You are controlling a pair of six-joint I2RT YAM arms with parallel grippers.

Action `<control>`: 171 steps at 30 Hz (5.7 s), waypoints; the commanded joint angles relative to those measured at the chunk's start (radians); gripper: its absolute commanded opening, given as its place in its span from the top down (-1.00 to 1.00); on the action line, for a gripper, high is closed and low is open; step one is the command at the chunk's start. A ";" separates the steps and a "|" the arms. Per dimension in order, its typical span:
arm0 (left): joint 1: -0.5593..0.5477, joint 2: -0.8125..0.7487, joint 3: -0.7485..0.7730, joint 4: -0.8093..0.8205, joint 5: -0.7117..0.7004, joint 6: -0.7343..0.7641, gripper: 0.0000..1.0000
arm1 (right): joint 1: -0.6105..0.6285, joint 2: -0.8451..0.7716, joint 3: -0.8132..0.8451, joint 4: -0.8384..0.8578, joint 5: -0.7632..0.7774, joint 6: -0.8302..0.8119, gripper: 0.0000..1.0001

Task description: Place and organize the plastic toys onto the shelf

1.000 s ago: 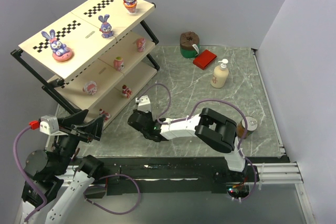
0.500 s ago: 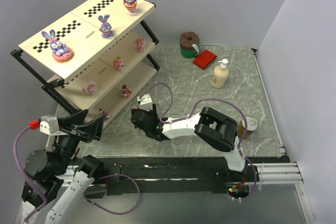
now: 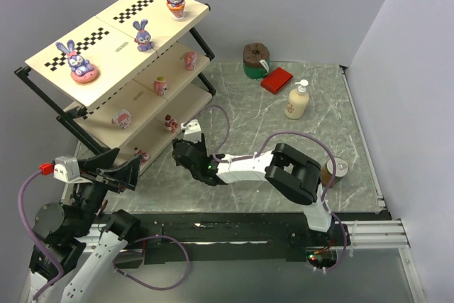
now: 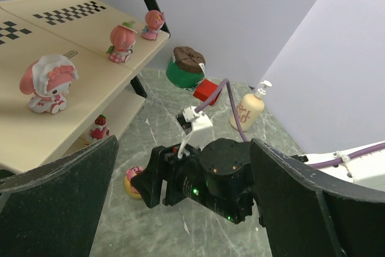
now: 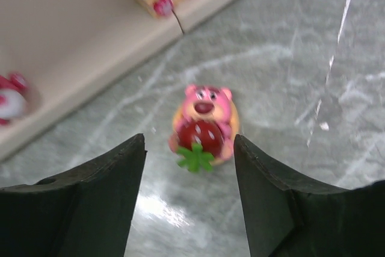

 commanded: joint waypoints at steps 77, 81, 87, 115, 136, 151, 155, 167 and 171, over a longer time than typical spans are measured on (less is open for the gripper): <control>0.000 -0.105 0.003 0.042 0.010 0.001 -0.93 | -0.304 0.275 0.586 -0.274 -0.155 0.118 1.00; 0.000 -0.104 0.003 0.044 0.013 -0.002 -0.93 | -0.302 0.310 0.644 -0.332 -0.157 0.144 1.00; 0.000 -0.105 0.010 0.041 0.013 -0.002 -0.93 | -0.302 0.348 0.695 -0.369 -0.152 0.183 0.79; 0.000 -0.101 0.008 0.038 0.011 -0.001 -0.93 | -0.278 0.121 0.329 0.032 -0.103 0.134 -0.60; 0.000 -0.116 0.028 0.009 -0.004 0.004 -0.93 | -0.284 0.060 0.147 0.180 -0.316 0.507 0.03; 0.000 -0.113 0.028 0.019 -0.003 0.002 -0.93 | -0.367 0.196 0.207 0.214 -0.453 0.680 0.17; 0.000 -0.104 0.028 0.024 -0.001 0.004 -0.93 | -0.385 0.221 0.224 0.234 -0.464 0.687 0.18; 0.000 -0.082 0.016 0.047 0.002 0.013 -0.93 | -0.422 0.269 0.287 0.243 -0.493 0.710 0.18; 0.000 -0.081 0.011 0.050 0.004 0.015 -0.93 | -0.428 0.279 0.298 0.244 -0.499 0.723 0.17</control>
